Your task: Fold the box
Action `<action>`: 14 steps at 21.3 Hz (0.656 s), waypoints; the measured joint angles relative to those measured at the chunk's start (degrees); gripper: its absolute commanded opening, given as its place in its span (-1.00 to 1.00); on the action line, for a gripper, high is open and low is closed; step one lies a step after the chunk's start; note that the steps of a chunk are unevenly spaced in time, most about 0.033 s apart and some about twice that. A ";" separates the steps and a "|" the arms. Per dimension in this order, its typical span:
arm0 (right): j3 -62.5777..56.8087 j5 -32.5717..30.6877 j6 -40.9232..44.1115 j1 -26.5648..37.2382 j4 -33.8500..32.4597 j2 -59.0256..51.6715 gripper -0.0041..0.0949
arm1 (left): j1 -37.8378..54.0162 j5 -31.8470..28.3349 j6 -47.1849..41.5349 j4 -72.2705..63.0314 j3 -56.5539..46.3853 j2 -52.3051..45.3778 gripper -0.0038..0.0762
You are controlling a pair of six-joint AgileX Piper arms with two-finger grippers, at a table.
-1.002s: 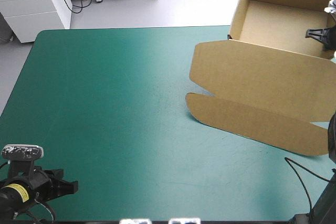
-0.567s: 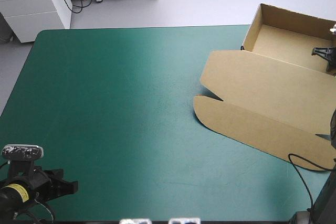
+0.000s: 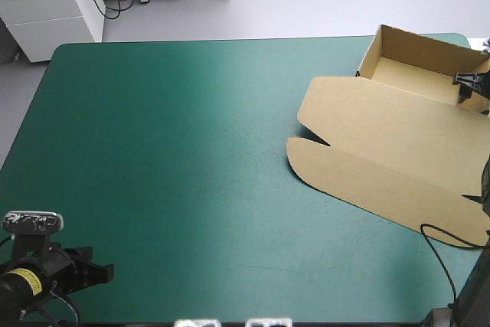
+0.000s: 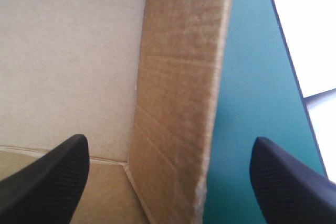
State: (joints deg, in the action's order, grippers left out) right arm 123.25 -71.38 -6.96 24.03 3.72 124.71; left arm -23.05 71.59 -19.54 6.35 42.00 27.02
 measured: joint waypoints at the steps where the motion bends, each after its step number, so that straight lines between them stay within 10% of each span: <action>1: 0.00 0.00 0.12 0.00 0.32 -1.68 0.61 | 0.00 0.00 0.00 0.00 0.00 0.00 -0.92; 4: 0.05 0.00 -0.55 0.00 5.26 -8.51 0.39 | 0.00 0.00 0.00 0.00 0.00 0.00 -0.92; 9: 0.43 -0.26 -7.27 -1.18 21.47 -21.32 -0.93 | 0.00 0.00 0.00 0.00 0.00 0.00 -0.92; 14: -0.07 -0.33 -9.56 -8.58 22.19 -27.86 -0.94 | 0.00 0.00 0.00 -0.06 0.00 0.00 -0.92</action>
State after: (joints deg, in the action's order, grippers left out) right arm 123.17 -71.71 -16.52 15.45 25.91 96.85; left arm -23.05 71.59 -19.54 6.30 42.00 27.02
